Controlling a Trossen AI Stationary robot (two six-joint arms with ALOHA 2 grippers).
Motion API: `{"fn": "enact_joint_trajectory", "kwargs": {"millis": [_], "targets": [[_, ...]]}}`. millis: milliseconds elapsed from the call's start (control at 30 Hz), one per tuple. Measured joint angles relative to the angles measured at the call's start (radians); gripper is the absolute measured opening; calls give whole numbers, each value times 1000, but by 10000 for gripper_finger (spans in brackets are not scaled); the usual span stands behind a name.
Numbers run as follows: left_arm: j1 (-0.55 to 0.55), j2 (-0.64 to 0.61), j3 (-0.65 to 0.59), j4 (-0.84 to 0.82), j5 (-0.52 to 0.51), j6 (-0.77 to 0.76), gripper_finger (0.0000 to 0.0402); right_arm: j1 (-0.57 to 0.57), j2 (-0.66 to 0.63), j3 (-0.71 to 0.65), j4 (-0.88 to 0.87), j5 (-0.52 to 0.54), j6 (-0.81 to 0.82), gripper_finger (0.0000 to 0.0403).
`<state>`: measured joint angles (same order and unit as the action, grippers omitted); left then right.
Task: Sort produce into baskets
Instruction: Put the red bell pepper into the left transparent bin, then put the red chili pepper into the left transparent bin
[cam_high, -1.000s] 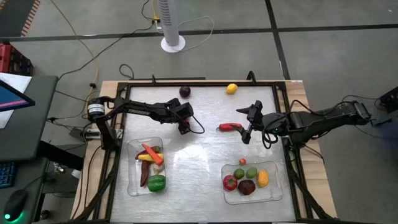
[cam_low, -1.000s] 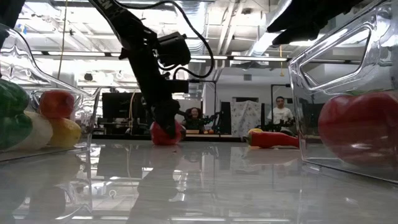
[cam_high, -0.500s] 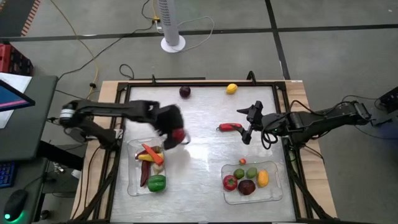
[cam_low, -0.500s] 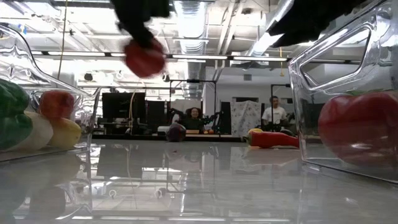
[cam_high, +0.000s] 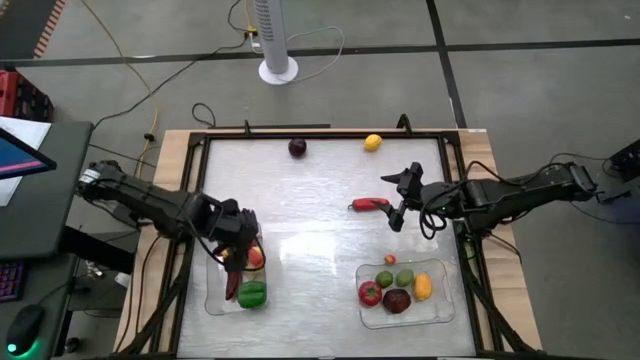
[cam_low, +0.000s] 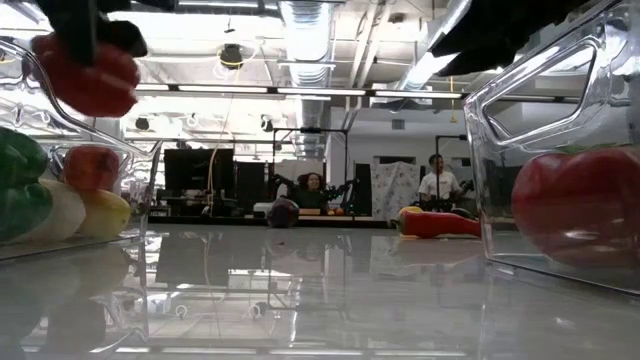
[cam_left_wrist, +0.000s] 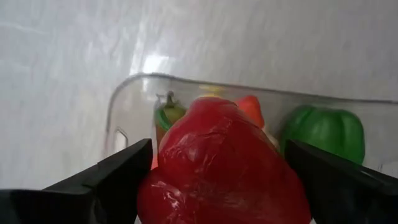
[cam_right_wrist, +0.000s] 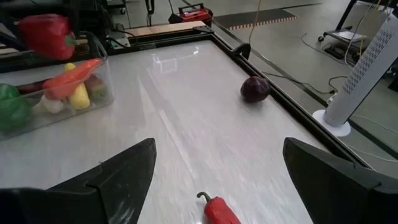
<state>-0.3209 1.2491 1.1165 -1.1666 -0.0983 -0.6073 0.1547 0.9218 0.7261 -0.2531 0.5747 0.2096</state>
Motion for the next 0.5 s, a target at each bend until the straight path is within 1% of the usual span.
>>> {"fn": "enact_joint_trajectory", "kwargs": {"millis": [167, 300, 400, 500], "targets": [[-5, 6, -6, -1, 44, -33, 372, 1, 0, 0, 0, 0, 11, 379], [-4, 6, -6, 21, 60, -28, 377, 1, 0, 0, -1, 0, 11, 379], [11, 6, 5, 49, 0, 14, 378, 1, 0, 0, -22, -1, 29, 379], [44, 7, 18, 132, -107, 87, 378, -14, 15, 0, -79, -9, 62, 379]]}}
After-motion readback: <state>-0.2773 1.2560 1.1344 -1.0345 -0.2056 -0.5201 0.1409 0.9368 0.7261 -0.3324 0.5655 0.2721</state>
